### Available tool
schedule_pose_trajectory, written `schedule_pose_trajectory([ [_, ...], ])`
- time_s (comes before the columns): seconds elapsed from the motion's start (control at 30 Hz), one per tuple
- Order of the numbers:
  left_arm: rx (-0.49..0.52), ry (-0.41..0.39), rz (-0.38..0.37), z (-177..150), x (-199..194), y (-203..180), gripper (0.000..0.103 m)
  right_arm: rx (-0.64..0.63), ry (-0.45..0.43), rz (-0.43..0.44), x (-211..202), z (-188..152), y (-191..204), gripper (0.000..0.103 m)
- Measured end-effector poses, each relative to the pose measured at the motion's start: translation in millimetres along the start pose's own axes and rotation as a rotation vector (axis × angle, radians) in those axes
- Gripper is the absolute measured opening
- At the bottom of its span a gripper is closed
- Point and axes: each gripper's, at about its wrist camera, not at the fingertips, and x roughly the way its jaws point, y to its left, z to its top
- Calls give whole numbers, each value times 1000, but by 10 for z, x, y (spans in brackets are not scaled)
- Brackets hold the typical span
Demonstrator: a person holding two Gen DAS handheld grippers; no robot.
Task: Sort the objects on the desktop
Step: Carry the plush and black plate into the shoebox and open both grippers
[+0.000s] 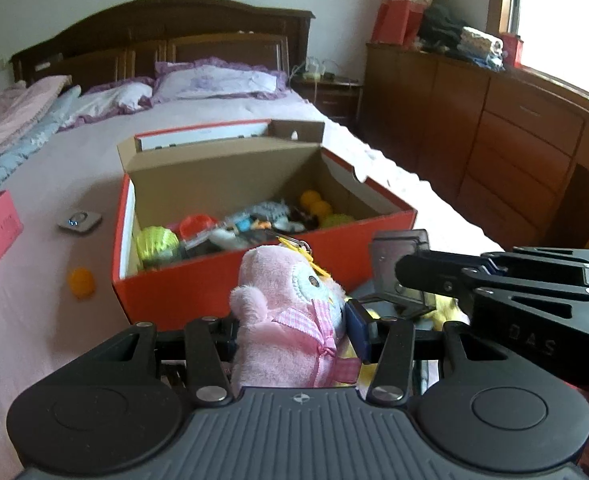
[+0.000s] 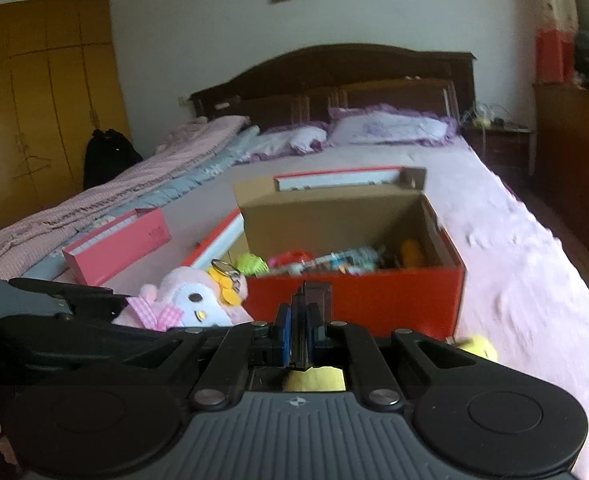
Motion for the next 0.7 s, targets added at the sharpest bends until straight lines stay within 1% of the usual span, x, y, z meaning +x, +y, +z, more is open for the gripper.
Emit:
schedule_pose_trajectory([
  [0.27,17,-47,67,417,155,145,50,-53,-47,2,350,480,36,8],
  [0.43,14,-32,117,653,372,262,50,-66,-41,-12,680,718,11,8],
  [0.53,11,-12,158,737,492,315,50,-78,-36,-32,874,825,8,8],
  [0.57,14,-9,171,759,520,326,51,-80,-34,-40,936,863,6,9],
  [0.63,20,-4,190,803,571,345,57,-78,-33,-49,1028,912,-9,14],
  [0.7,20,-1,200,825,602,361,64,-77,-34,-60,1101,945,-27,21],
])
